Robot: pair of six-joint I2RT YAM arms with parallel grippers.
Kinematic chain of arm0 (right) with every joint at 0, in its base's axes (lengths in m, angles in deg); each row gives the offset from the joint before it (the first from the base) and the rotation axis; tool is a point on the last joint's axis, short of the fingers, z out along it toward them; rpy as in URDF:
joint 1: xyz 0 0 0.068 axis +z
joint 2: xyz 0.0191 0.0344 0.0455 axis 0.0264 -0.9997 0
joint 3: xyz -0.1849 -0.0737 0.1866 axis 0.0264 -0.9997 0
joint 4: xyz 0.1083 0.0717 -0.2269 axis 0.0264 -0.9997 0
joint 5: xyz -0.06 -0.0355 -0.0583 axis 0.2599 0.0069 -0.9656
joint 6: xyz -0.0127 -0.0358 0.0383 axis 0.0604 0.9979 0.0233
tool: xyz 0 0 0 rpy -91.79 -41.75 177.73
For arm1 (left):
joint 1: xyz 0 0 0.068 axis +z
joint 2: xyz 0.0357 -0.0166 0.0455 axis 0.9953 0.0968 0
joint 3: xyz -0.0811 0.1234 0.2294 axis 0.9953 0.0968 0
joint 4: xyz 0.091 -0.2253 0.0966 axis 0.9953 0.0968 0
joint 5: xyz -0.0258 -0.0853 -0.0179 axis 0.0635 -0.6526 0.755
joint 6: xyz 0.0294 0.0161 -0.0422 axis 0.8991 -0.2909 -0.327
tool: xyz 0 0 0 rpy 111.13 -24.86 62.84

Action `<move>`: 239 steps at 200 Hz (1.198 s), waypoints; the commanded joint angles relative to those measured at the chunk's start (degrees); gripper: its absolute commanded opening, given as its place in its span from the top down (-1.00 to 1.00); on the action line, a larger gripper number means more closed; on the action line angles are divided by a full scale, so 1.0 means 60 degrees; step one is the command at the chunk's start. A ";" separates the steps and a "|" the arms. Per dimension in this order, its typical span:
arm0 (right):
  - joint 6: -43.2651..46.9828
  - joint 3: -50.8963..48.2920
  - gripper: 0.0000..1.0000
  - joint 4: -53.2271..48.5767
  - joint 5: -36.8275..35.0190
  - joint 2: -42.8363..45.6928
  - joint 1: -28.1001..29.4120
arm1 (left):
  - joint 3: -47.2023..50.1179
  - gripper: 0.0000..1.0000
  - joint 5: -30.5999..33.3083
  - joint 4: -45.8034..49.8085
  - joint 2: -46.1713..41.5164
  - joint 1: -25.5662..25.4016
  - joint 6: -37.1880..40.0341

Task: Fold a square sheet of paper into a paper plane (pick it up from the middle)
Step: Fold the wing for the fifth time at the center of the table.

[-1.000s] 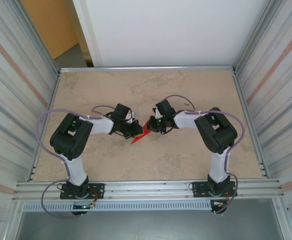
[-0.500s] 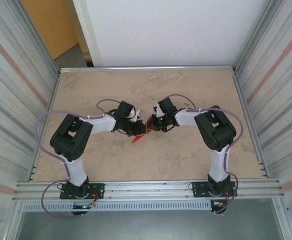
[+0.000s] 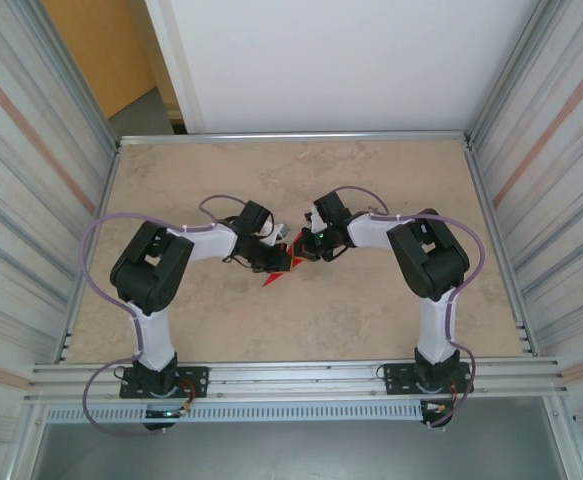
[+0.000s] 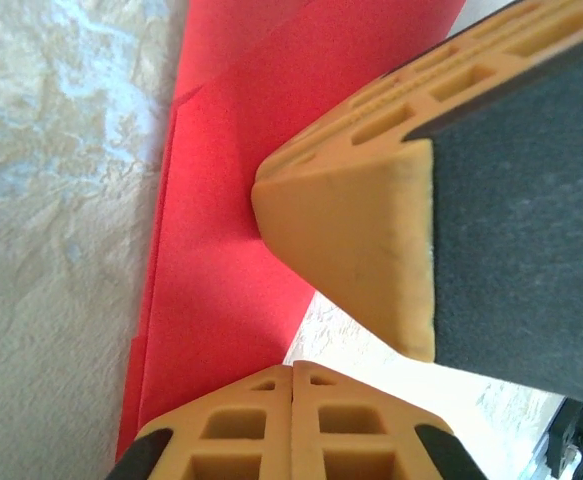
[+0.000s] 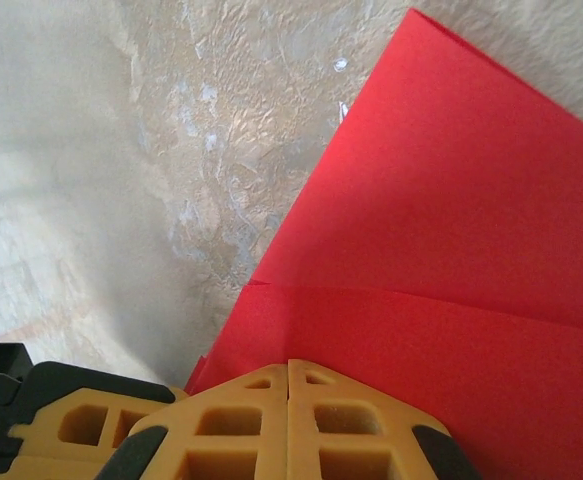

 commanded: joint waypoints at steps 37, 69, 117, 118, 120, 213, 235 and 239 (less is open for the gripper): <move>0.0808 0.0027 0.96 -0.2292 -0.1407 -0.0837 -0.0340 | -0.0067 0.97 0.0222 0.1422 0.0170 0.0292 0.1383; 0.1042 0.0155 0.96 -0.2655 -0.1528 -0.0955 -0.0394 | 0.0305 0.99 -0.0011 0.1353 0.0040 0.0516 0.1420; 0.1245 0.0320 0.96 -0.3040 -0.1691 -0.1131 -0.0410 | 0.0777 1.00 -0.0300 0.1261 -0.0032 0.0833 0.1461; 0.1251 0.0329 0.96 -0.3046 -0.1692 -0.1139 -0.0410 | 0.0788 1.00 -0.0300 0.1261 -0.0037 0.0841 0.1461; 0.1251 0.0325 0.96 -0.3054 -0.1700 -0.1134 -0.0413 | 0.0803 1.00 -0.0300 0.1261 -0.0036 0.0858 0.1468; 0.1499 0.0554 0.96 -0.3526 -0.1778 -0.1176 -0.0483 | 0.2159 1.00 -0.0200 0.0668 -0.0657 0.1410 0.0969; 0.1568 0.0629 0.96 -0.3630 -0.1794 -0.1191 -0.0505 | 0.2610 1.00 -0.0157 0.0446 -0.0879 0.1647 0.0628; 0.1578 0.0648 0.96 -0.3648 -0.1783 -0.1195 -0.0492 | 0.2700 1.00 -0.0192 0.0372 -0.0924 0.1676 0.0552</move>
